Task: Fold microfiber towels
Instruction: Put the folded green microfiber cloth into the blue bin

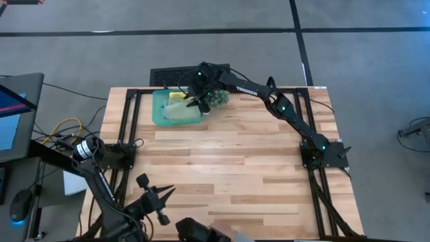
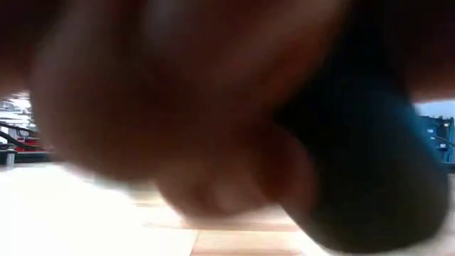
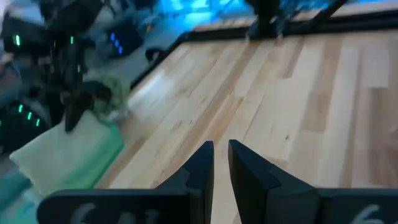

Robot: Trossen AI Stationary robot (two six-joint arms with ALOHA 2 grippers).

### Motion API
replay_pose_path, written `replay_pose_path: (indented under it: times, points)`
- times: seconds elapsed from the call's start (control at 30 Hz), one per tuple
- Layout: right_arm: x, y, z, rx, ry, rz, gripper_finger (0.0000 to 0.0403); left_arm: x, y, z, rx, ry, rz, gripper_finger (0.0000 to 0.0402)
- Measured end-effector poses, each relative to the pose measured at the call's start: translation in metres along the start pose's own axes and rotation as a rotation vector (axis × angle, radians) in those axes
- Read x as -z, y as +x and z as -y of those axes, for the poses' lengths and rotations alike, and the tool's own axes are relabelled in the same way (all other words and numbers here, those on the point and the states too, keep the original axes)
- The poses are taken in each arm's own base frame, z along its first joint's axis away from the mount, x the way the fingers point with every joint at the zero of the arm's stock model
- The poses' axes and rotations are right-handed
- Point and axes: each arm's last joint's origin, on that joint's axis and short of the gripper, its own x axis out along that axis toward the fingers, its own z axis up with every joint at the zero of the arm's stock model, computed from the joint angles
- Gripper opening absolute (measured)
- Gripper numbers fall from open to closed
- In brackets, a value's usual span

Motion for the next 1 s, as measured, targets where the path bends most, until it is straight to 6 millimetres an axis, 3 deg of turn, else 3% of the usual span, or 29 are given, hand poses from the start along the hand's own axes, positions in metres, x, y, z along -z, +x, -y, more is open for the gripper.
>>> replay_pose_path:
  times: [0.2, 0.3, 0.47, 0.67, 0.77, 0.9, 1.0]
  points:
    - [-0.009, -0.003, 0.009, 0.084, 0.051, 0.058, 0.0264, -0.006, 0.020, -0.002, -0.063, -0.054, -0.048, 0.0041]
    - [-0.017, -0.014, 0.016, 0.140, 0.091, 0.097, 0.0274, -0.012, 0.035, -0.005, -0.105, -0.086, -0.026, 0.0041]
    - [-0.029, -0.056, 0.024, 0.172, 0.212, 0.093, 0.0266, -0.014, 0.068, -0.014, -0.211, -0.081, -0.053, 0.0039]
    - [-0.043, -0.117, 0.011, 0.091, 0.270, 0.000, 0.0206, 0.016, 0.096, -0.059, -0.295, -0.102, -0.055, 0.0004]
    - [-0.043, -0.134, -0.002, -0.002, 0.279, -0.012, 0.0155, 0.028, 0.103, -0.087, -0.254, -0.185, -0.041, 0.0001]
    - [-0.043, -0.145, -0.023, -0.066, 0.276, -0.016, 0.0074, 0.037, 0.127, -0.112, -0.023, -0.288, -0.164, 0.0000]
    - [-0.040, -0.147, -0.043, -0.089, 0.262, -0.022, 0.0018, 0.033, 0.147, -0.134, 0.182, -0.313, -0.072, 0.0000]
